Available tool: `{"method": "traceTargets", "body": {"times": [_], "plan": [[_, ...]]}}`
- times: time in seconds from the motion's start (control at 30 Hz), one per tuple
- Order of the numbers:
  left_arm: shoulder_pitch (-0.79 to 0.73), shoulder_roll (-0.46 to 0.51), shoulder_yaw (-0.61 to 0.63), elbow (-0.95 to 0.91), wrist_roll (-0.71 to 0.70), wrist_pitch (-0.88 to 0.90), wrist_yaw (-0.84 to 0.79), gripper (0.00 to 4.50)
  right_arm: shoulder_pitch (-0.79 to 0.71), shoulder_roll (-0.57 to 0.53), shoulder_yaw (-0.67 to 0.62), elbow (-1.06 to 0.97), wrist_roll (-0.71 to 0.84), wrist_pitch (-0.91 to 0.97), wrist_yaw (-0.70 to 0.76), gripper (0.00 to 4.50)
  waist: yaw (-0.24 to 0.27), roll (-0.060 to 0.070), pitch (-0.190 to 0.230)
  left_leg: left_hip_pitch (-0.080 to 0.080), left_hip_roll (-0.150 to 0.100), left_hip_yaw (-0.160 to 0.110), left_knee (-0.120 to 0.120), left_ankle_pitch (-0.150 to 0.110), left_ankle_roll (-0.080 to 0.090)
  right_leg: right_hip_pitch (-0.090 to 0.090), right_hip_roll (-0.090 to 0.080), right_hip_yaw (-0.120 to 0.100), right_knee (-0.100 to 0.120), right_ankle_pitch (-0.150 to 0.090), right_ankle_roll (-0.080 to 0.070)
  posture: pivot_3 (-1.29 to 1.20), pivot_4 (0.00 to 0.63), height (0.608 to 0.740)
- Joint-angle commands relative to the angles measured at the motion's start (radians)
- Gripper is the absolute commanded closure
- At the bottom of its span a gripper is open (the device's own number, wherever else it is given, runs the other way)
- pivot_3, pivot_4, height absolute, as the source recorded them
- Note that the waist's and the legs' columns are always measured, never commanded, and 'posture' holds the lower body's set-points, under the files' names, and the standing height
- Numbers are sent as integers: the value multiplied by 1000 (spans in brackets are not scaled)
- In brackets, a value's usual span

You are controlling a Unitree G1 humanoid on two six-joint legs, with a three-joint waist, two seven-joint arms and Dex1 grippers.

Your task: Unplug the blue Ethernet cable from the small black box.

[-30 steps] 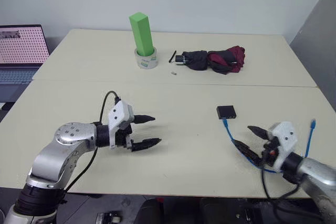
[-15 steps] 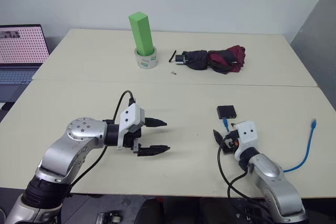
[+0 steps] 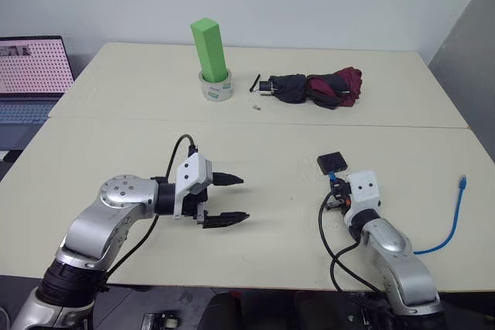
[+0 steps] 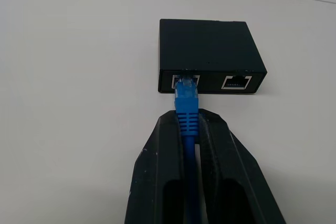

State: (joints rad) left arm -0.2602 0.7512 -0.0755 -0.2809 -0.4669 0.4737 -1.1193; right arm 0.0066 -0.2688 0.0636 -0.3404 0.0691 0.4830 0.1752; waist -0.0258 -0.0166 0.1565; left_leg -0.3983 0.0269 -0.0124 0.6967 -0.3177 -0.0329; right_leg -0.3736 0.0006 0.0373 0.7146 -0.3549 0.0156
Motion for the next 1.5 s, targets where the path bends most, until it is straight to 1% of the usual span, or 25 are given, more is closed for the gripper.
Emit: {"method": "traceTargets", "body": {"times": [0.03, 0.13, 0.27, 0.37, 0.5, 0.57, 0.73, 0.97, 1.0, 1.03, 1.13, 1.23, 1.27, 1.3, 1.47, 1.5], "plan": [[-28, -29, 36, 15, -50, 41, 25, 251, -30, -87, 44, -41, -29, -60, 109, 4371, -1, 0, 0, 0, 0, 0, 0, 0, 0, 0, 0, 0, 0, 0, 0, 0, 150, 740], [-67, -65, 79, 51, -155, 158, 47, 251, -83, -209, 123, -34, -111, -243, 227, 4371, -2, 1, 1, 0, 0, 0, 0, 0, 0, 0, 0, 0, 0, 0, 0, 0, 150, 740], [-120, -59, 114, 92, -291, 321, 12, 251, -193, -358, 214, 38, -227, -608, 355, 4371, -6, 1, 1, 0, 1, -1, 1, 0, 0, 0, 1, -1, 0, 0, 0, 0, 150, 740], [-151, -49, 116, 116, -332, 388, -7, 251, -280, -412, 245, 128, -279, -854, 380, 4372, -7, 0, 1, 0, 1, -1, 1, 0, 0, 0, 1, -1, 0, 0, 0, 0, 150, 740], [-182, -54, 111, 135, -341, 413, -10, 251, -359, -434, 257, 235, -313, -1079, 390, 4372, -5, 0, 1, -1, 1, 0, 1, 0, 0, 0, 1, -1, 0, 0, 0, 0, 150, 740], [-202, -71, 115, 132, -364, 438, 4, 251, -407, -445, 263, 289, -325, -1199, 394, 4372, -4, 0, 1, -1, 1, 0, 2, 0, 0, 0, 0, -1, 0, 0, 0, 0, 150, 740], [-221, -107, 129, 125, -404, 477, 35, 251, -469, -437, 272, 371, -337, -1336, 398, 4372, -6, 0, 1, 0, 1, 0, 2, 0, 0, 0, 0, -1, 0, 0, 0, 0, 150, 740], [-224, -136, 138, 112, -435, 486, 52, 251, -496, -409, 272, 410, -325, -1366, 413, 4372, -6, 0, 1, 0, 1, 0, 2, 0, 0, 0, 0, -1, 0, 0, 0, 0, 150, 740], [-223, -139, 140, 111, -440, 488, 56, 609, -497, -407, 271, 410, -323, -1367, 416, 4372, -6, 0, 1, 0, 1, 0, 2, 0, 0, 0, 0, -1, 0, 0, 0, 0, 150, 740], [-223, -140, 141, 111, -442, 489, 56, 689, -497, -404, 269, 411, -322, -1368, 418, 4372, -6, 0, 1, 0, 1, 0, 2, 0, 0, 0, 0, -1, 0, 0, 0, 0, 150, 740], [-222, -140, 138, 105, -448, 490, 55, 1479, -496, -397, 265, 408, -317, -1365, 423, 4372, -6, 0, 1, 0, 1, 0, 2, 0, 0, 0, 0, -1, 0, 0, 0, 0, 150, 740], [-223, -139, 132, 107, -446, 487, 56, 2124, -496, -391, 263, 406, -317, -1368, 425, 4372, -6, 0, 1, 0, 1, 0, 2, 0, 0, 0, 0, -1, 0, 0, 0, 0, 150, 740], [-224, -138, 129, 109, -443, 484, 54, 2400, -496, -388, 263, 407, -317, -1370, 426, 4372, -6, 0, 1, 0, 1, 0, 2, 0, 0, 0, 0, -1, 0, 0, 0, 0, 150, 740], [-224, -136, 127, 110, -441, 483, 53, 2544, -496, -386, 263, 406, -316, -1371, 427, 4372, -6, 0, 1, 0, 1, 0, 2, 0, 0, 0, 0, -1, 0, 0, 0, 0, 150, 740], [-227, -135, 127, 118, -443, 483, 47, 3646, -497, -381, 272, 405, -321, -1381, 438, 4373, -6, 0, 1, 0, 1, 0, 2, 0, 0, 0, 0, -1, 0, 0, 0, 0, 150, 740], [-226, -134, 128, 119, -443, 482, 45, 3716, -498, -383, 278, 405, -323, -1386, 445, 4373, -6, 0, 1, 0, 1, 0, 2, 0, 0, 0, 0, -1, 0, 0, 0, 0, 150, 740]]}}
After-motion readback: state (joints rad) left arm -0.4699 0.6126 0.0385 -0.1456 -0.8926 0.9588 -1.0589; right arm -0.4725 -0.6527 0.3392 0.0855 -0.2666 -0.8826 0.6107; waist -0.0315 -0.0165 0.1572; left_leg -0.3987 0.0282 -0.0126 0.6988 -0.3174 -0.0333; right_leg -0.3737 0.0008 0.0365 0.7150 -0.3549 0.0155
